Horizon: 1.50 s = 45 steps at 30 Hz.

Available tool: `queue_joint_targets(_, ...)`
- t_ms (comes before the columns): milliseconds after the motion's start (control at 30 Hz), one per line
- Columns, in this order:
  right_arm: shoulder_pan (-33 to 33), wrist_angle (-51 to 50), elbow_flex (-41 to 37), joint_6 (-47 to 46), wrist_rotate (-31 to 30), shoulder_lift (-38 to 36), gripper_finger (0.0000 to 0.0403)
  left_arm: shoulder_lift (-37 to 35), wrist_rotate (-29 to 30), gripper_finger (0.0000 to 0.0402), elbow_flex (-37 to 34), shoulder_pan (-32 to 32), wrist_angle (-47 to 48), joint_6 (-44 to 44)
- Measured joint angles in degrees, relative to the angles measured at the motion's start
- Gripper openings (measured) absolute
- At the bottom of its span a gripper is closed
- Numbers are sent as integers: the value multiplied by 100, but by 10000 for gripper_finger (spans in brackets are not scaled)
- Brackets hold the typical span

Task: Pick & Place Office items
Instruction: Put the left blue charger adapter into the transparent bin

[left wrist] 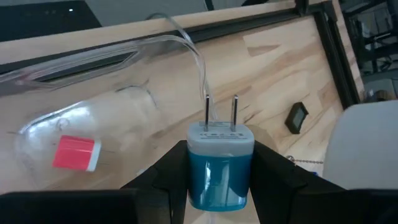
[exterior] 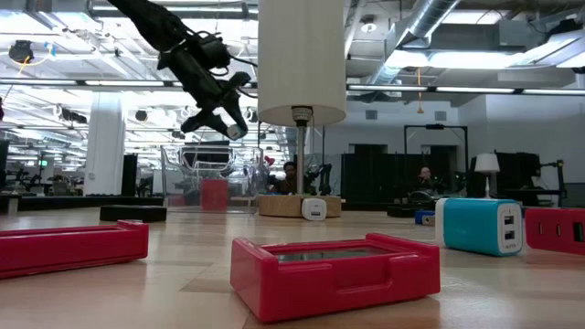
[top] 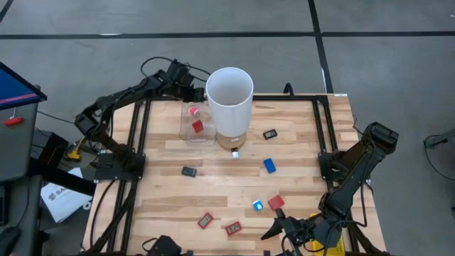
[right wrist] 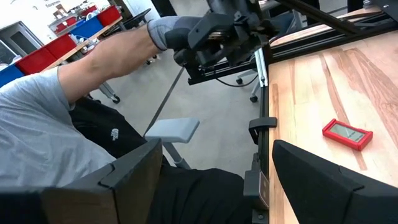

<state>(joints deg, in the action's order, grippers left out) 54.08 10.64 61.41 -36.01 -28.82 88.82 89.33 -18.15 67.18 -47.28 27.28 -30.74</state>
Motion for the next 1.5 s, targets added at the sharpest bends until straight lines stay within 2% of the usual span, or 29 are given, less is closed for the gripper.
queue_joint_targets(767,29,-146,0,-107,20,0,297,934,-73,124,94,16,190,221)
queue_joint_targets(1500,22,-212,0,-105,8,0,297,965,216,124,91,1,474,352)
